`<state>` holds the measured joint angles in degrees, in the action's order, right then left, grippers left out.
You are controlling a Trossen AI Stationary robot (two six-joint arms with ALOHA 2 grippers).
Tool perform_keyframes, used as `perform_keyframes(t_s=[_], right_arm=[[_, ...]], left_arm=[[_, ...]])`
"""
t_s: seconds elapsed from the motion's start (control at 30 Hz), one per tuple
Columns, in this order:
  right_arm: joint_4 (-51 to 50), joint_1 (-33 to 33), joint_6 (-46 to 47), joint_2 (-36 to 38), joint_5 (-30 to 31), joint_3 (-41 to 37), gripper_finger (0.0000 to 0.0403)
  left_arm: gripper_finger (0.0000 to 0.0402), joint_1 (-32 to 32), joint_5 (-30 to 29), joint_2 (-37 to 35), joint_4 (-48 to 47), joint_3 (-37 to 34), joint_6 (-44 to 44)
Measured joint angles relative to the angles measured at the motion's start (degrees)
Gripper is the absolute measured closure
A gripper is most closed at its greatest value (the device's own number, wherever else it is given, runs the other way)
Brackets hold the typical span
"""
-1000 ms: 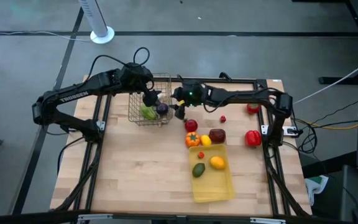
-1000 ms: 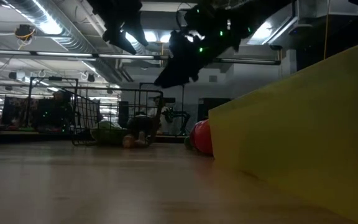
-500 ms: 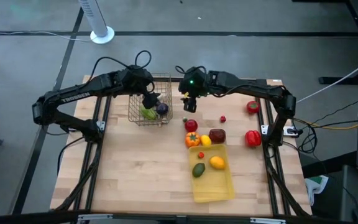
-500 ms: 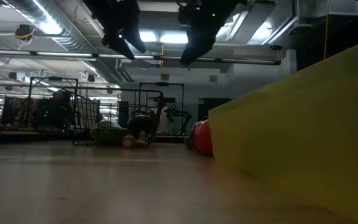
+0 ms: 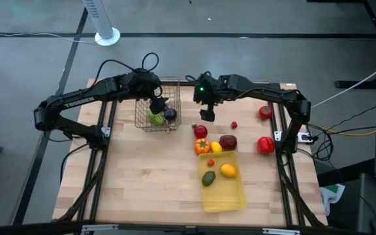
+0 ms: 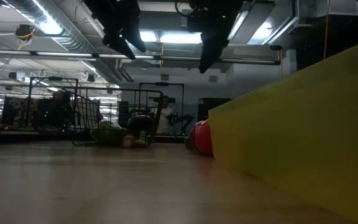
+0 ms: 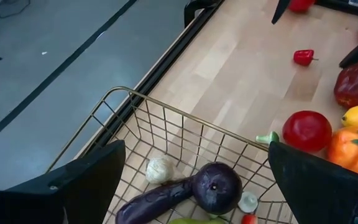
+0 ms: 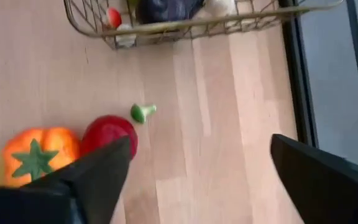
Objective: Sort produce into baskets
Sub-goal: Put the right red tomato into the yellow bin
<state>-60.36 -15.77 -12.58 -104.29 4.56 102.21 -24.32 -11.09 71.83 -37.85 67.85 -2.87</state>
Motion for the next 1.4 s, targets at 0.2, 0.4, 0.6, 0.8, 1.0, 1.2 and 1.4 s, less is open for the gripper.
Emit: perform_keyframes(t_s=[0.2,0.4,0.6,0.8,1.0,1.2,1.4], right_arm=[[-9.13,0.0,0.67,-0.02,0.0,0.0,0.0038],[-24.92,-0.86,2.19,0.47,1.89,-0.04,0.0057],[-28.44,-4.99,3.87,5.43,0.39,-0.06,0.0058],[-28.32,-11.22,5.72,14.12,1.93,-7.38,0.0058],[-26.06,-15.15,5.21,21.76,1.97,-21.68,0.0058],[-24.57,-17.43,1.75,23.08,5.29,-33.05,0.0058],[-18.35,-19.81,1.56,22.62,10.68,-42.31,0.0058]], left_arm=[[0.0009,0.0,0.0,0.0,0.0,0.0,0.69],[0.0009,0.0,0.0,0.0,-0.02,0.0,0.13],[0.0009,0.0,0.0,0.0,-0.04,0.0,-0.03],[0.0009,0.0,-0.01,0.0,-0.13,0.0,-0.04],[0.0009,0.0,0.0,0.0,-0.28,0.0,-0.07],[0.0009,0.0,-0.02,0.0,-0.26,0.0,-0.13],[0.0009,0.0,-0.02,0.0,-0.24,0.0,-0.4]])
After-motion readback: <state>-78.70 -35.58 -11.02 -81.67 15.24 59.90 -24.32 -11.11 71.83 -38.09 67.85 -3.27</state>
